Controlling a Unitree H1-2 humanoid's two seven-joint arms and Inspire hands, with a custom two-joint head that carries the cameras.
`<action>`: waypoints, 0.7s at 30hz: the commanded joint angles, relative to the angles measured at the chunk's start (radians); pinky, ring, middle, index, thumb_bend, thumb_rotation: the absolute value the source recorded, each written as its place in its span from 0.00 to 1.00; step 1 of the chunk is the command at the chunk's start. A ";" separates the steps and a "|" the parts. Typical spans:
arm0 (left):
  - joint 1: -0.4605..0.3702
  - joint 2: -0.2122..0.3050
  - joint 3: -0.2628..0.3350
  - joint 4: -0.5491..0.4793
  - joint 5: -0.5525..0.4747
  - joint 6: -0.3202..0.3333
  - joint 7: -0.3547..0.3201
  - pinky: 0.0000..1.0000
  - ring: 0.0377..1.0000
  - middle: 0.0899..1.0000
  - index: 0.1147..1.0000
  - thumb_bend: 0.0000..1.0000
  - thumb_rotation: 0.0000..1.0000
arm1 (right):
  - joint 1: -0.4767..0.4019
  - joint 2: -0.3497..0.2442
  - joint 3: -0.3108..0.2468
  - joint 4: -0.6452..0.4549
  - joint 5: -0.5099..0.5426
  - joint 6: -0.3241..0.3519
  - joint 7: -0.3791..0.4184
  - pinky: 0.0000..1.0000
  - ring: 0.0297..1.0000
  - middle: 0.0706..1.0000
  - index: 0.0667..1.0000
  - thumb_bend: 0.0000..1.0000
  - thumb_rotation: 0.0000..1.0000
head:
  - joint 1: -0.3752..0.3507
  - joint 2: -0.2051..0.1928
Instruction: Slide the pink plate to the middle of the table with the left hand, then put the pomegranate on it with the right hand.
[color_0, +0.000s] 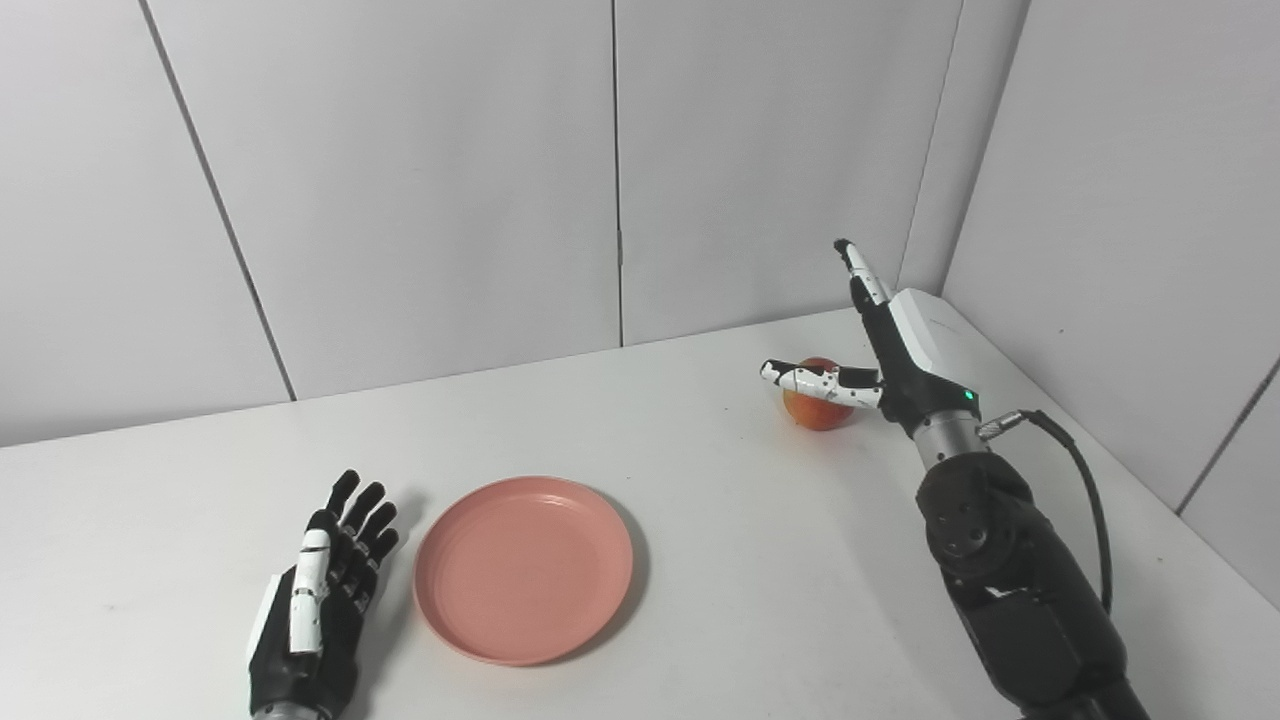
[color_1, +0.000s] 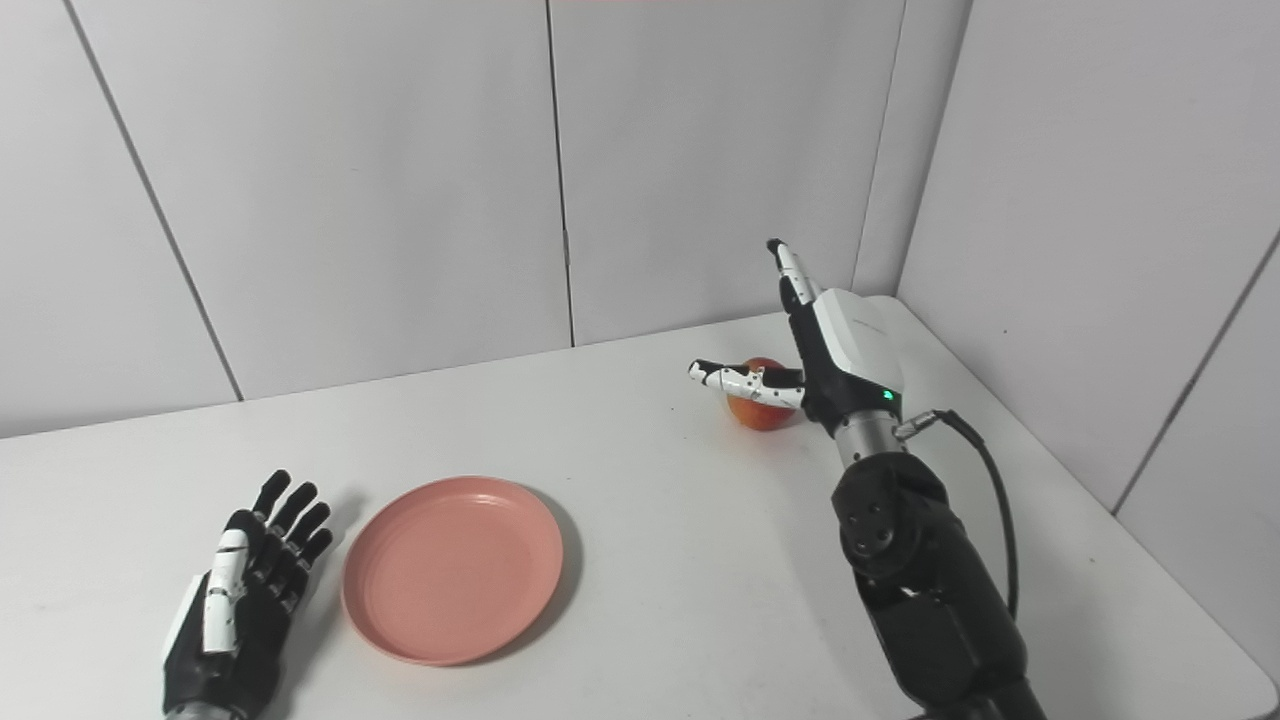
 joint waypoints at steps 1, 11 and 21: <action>0.018 0.005 0.001 0.039 0.003 0.003 -0.004 0.96 0.94 0.94 0.93 0.35 1.00 | -0.054 -0.026 -0.001 -0.003 -0.013 0.023 -0.005 0.76 0.90 0.96 0.99 1.00 0.61 | 0.000 0.001; 0.018 0.007 -0.003 0.037 0.005 0.004 -0.003 0.96 0.94 0.94 0.94 0.36 1.00 | -0.097 -0.053 0.040 0.086 -0.026 0.094 0.029 0.75 0.91 0.96 0.98 1.00 0.58 | 0.005 0.011; 0.022 0.004 -0.004 0.020 0.002 0.020 0.003 0.96 0.94 0.94 0.94 0.36 1.00 | -0.155 -0.066 0.080 0.210 -0.015 0.095 0.036 0.79 0.92 0.96 0.98 1.00 0.57 | 0.006 0.026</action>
